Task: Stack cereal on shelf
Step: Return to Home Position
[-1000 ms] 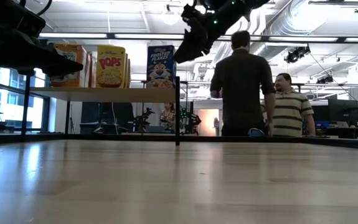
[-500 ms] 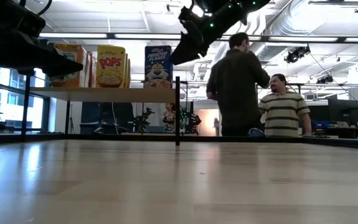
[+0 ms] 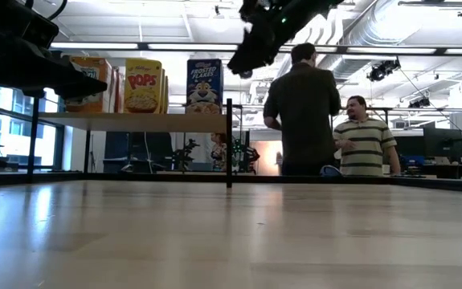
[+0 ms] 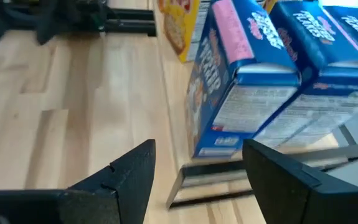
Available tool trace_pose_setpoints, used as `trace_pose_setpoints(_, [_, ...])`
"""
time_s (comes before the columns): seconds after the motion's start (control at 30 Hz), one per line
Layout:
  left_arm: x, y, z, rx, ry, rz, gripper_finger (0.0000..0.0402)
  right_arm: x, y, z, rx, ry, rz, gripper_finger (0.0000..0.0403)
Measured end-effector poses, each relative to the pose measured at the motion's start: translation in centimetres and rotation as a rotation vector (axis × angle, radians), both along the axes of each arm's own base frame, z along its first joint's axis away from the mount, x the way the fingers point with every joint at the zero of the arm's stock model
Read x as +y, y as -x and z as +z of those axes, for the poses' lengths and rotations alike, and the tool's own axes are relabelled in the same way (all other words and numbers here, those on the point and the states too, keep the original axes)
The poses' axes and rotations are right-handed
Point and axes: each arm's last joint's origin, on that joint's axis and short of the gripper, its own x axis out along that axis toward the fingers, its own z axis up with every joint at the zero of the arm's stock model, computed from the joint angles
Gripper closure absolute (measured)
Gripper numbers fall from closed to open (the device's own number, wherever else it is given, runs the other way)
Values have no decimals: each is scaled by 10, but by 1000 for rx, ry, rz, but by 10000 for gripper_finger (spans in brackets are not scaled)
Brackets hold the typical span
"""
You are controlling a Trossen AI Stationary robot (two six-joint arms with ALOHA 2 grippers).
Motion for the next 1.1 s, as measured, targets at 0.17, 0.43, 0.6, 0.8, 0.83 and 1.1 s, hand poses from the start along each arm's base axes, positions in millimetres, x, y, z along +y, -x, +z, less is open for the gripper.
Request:
trace_pose_setpoints(0.17, [0,0,0,0,0,0,151,12,26,22,30,-17,18,169])
trace_pose_setpoints(0.43, [0,0,0,-1,0,0,151,35,93,25,-25,-64,5,169])
trace_pose_setpoints(0.6, [0,0,0,0,0,0,151,51,143,-2,-203,-58,-31,169])
trace_pose_setpoints(0.8, [0,0,0,-1,0,0,151,70,183,-39,-349,-92,-28,169])
trace_pose_setpoints(0.83, [0,0,0,0,0,0,151,72,188,-45,-372,-101,-28,169])
trace_pose_setpoints(1.1, [0,0,0,0,0,0,151,88,209,-95,-561,-134,-20,169])
